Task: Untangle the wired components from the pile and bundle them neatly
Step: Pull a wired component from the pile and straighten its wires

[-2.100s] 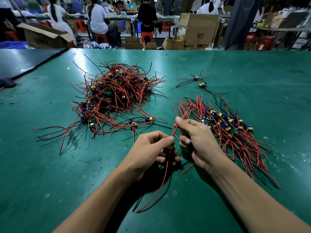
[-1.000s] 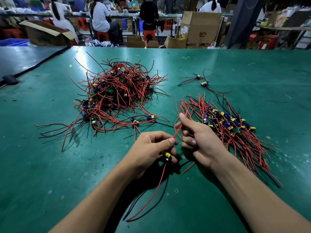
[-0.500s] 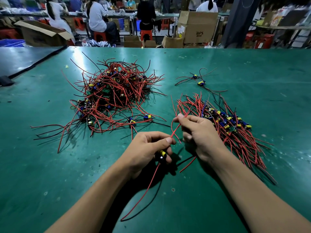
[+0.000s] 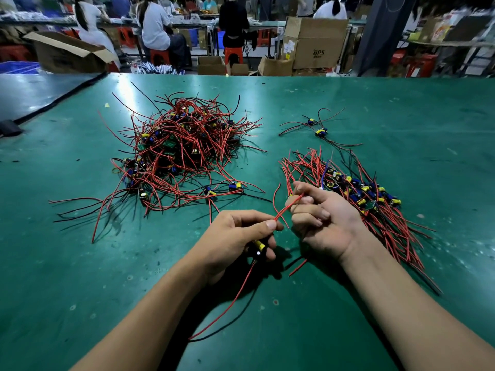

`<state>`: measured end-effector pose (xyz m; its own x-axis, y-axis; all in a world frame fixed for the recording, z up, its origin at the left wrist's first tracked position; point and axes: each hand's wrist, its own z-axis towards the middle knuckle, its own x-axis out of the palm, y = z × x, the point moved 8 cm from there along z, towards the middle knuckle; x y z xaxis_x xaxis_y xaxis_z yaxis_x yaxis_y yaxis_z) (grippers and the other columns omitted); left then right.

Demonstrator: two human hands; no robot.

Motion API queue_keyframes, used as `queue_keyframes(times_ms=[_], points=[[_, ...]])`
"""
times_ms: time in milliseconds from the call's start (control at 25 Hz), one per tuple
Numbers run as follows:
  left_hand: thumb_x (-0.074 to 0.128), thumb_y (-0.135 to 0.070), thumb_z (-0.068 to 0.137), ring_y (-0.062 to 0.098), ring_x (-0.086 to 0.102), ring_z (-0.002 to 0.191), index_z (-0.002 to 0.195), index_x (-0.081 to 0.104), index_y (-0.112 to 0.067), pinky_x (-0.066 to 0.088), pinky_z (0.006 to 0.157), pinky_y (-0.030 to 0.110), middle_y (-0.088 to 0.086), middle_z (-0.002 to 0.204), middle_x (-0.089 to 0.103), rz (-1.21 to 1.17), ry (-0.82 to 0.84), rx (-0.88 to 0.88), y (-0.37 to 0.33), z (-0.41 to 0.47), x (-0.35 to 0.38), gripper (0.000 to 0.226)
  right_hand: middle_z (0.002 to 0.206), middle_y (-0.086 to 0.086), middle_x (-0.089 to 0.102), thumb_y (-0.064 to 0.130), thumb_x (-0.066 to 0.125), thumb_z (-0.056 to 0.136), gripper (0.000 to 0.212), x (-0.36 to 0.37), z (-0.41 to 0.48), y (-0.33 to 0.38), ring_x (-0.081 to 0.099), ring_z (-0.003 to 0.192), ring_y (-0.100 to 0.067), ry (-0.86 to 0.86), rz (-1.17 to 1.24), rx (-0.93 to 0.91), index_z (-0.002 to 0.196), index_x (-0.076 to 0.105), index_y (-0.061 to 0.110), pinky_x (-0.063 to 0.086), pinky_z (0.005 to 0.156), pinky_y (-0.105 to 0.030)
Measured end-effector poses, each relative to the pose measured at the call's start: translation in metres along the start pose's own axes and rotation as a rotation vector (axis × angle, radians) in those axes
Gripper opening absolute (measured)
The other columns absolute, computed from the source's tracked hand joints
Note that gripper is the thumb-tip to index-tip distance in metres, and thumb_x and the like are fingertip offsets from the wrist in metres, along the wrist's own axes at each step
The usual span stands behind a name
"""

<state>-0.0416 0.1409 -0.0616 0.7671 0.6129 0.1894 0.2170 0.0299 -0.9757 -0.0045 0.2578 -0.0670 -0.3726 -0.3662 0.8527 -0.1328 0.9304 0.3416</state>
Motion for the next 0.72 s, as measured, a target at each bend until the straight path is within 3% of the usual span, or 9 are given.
queue_keyframes(times_ms=[160,320,480,600,720], points=[[0.061,-0.011,0.092,0.022,0.065,0.053,0.096,0.069,0.001,0.051,0.051,0.023,0.012,0.068,0.064,-0.049,-0.085,-0.012,0.001,0.001,-0.005,0.015,0.059,0.004,0.040,0.025,0.062,0.085,0.023,0.000,0.003,0.004,0.031,0.030,-0.003,-0.035,-0.084,-0.112,0.082,0.064,0.002,0.024,0.031,-0.013],[0.054,-0.024,0.096,0.027,0.071,0.067,0.109,0.061,0.001,0.059,0.055,0.032,0.016,0.080,0.070,-0.279,-0.178,-0.072,0.001,0.005,-0.012,0.030,0.068,0.005,0.039,0.045,0.073,0.071,0.060,-0.002,0.005,0.010,0.034,0.038,-0.002,-0.103,-0.297,-0.246,0.112,0.062,0.002,0.029,0.036,-0.013],[0.041,-0.043,0.100,0.033,0.071,0.098,0.124,0.054,-0.001,0.061,0.070,0.043,0.021,0.108,0.071,-0.512,-0.151,-0.142,-0.001,0.006,-0.016,0.050,0.065,0.004,0.045,0.046,0.075,0.070,0.063,-0.007,0.006,0.013,0.036,0.041,-0.003,-0.165,-0.336,-0.305,0.113,0.065,0.001,0.032,0.039,-0.015],[0.036,-0.049,0.100,0.036,0.067,0.106,0.130,0.049,0.000,0.059,0.078,0.050,0.025,0.116,0.067,-0.584,-0.137,-0.136,-0.003,0.006,-0.017,0.059,0.064,0.003,0.047,0.047,0.075,0.070,0.056,-0.006,0.005,0.012,0.037,0.042,-0.004,-0.163,-0.370,-0.327,0.107,0.068,0.005,0.033,0.039,-0.016],[0.034,-0.052,0.099,0.037,0.066,0.109,0.133,0.046,-0.002,0.055,0.086,0.054,0.025,0.120,0.065,-0.625,-0.139,-0.121,-0.004,0.007,-0.018,0.062,0.065,0.003,0.053,0.047,0.078,0.066,0.048,0.006,0.000,0.009,0.041,0.044,-0.006,-0.109,-0.564,-0.433,0.098,0.071,0.012,0.036,0.043,-0.017]])
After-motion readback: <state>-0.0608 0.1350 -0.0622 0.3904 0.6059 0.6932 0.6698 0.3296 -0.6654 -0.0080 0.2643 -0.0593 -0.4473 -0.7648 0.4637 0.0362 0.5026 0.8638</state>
